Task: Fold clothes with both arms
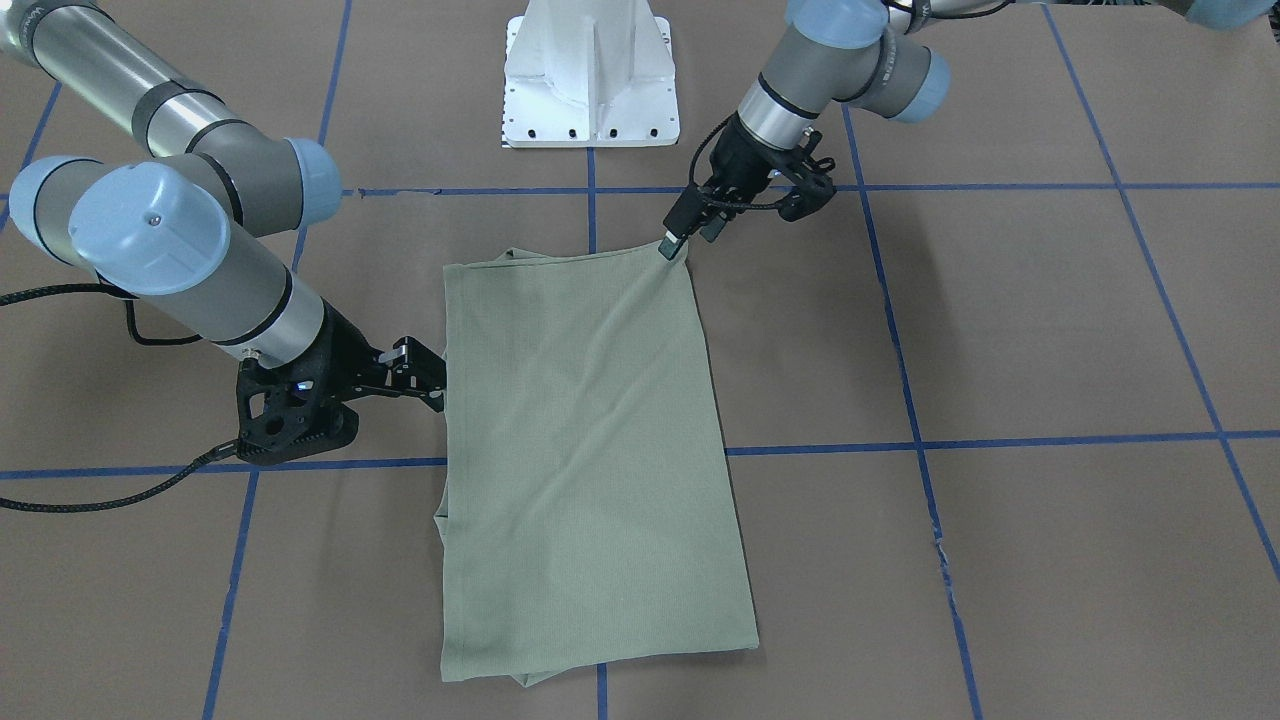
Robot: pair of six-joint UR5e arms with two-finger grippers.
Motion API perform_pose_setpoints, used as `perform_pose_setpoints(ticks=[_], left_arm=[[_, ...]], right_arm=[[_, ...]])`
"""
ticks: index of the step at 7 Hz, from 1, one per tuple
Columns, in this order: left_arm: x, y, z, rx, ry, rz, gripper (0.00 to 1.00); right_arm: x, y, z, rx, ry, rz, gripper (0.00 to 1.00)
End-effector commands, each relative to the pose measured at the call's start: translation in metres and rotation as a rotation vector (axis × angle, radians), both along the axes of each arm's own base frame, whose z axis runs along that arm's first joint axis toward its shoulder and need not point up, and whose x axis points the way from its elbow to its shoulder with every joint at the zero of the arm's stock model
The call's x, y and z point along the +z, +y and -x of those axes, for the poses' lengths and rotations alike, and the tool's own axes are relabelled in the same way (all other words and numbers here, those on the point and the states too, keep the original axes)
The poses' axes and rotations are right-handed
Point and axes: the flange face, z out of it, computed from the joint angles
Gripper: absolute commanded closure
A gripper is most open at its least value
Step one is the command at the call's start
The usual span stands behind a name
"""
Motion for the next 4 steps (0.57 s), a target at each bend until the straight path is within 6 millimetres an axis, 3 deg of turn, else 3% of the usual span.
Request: perform_pose_setpoints(ticks=[1, 4], left_arm=[[0.001, 0.012, -0.021, 0.008, -0.112, 0.056, 0.04], [0.011, 0.023, -0.033, 0.032, -0.163, 0.073, 0.04]], right_arm=[[0.005, 0.002, 0.004, 0.000, 0.008, 0.006, 0.00], [0.005, 0.003, 0.006, 0.000, 0.008, 0.010, 0.00]])
